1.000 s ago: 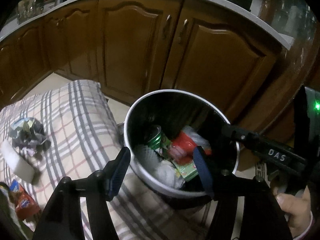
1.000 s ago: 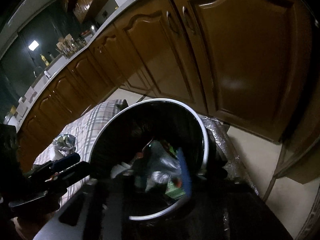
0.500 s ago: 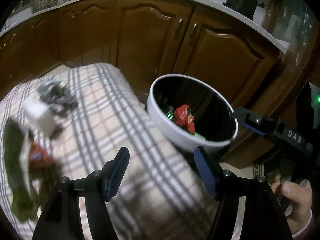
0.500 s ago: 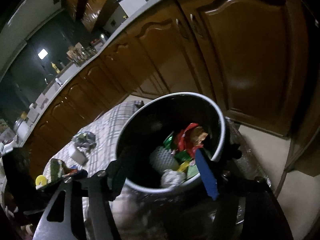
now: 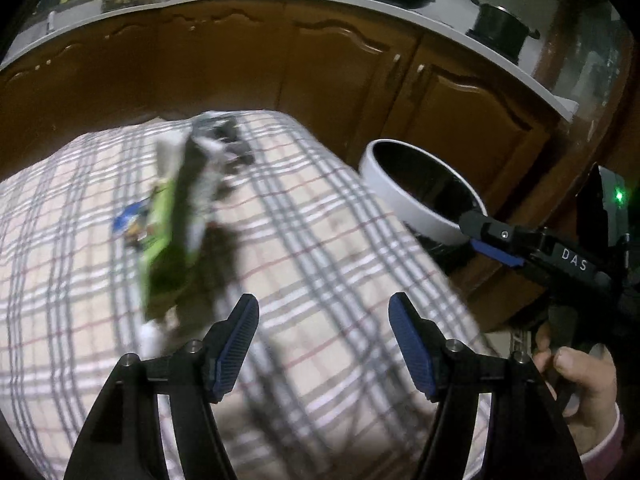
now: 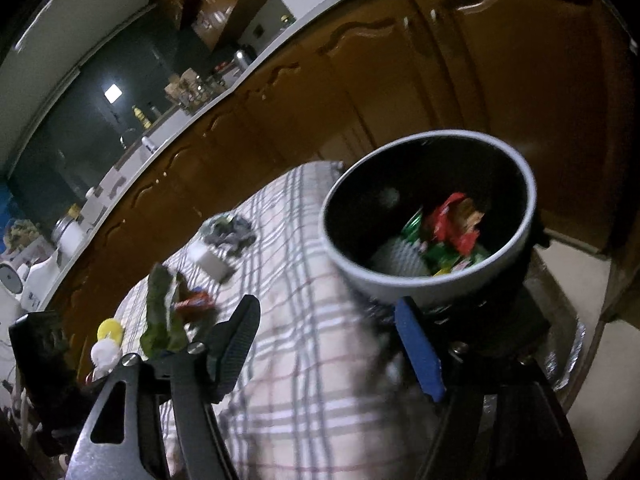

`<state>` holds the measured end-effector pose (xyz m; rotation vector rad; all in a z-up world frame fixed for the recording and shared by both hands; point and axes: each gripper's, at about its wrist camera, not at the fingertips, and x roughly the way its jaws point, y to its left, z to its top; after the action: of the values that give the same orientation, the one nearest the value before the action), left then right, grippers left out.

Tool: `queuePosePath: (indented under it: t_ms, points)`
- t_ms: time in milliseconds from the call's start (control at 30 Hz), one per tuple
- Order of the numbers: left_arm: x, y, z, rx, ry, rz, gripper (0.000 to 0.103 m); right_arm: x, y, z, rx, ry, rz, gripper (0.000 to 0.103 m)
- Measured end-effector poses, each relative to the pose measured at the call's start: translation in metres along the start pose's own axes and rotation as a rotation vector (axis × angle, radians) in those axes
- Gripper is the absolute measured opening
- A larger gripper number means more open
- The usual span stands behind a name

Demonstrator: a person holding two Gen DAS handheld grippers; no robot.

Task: Collect trash
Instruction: 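Move both open tools back over the table trash, then grasp the orange-and-blue wrapper with the left tool while the right tool grasps the green pouch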

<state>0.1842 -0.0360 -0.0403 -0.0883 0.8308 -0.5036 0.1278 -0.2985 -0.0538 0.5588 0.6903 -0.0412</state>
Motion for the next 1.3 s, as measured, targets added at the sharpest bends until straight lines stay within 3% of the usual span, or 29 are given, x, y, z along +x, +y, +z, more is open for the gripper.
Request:
queuePosePath:
  t_ms: [300,600,933,1233,1267,1300]
  points:
    - [-0.041,0.063,-0.031,-0.142,-0.012,0.072,0.067,0.026,0.044,-0.031,-0.028,0.083,0.06,0.072]
    - [-0.062,0.112,-0.04,-0.244,-0.048,0.155,0.067,0.053,0.093,-0.052,-0.087,0.145,0.118,0.072]
    - [-0.051,0.138,-0.04,-0.306,-0.045,0.195,0.067,0.076,0.146,-0.047,-0.148,0.151,0.184,0.072]
    - [-0.038,0.148,-0.026,-0.3,-0.046,0.186,0.067,0.113,0.167,-0.035,-0.137,0.175,0.22,0.072]
    - [-0.036,0.147,-0.024,-0.298,-0.049,0.186,0.067,0.118,0.168,-0.035,-0.134,0.186,0.222,0.071]
    - [-0.035,0.146,-0.022,-0.297,-0.051,0.192,0.067,0.122,0.168,-0.035,-0.132,0.199,0.228,0.062]
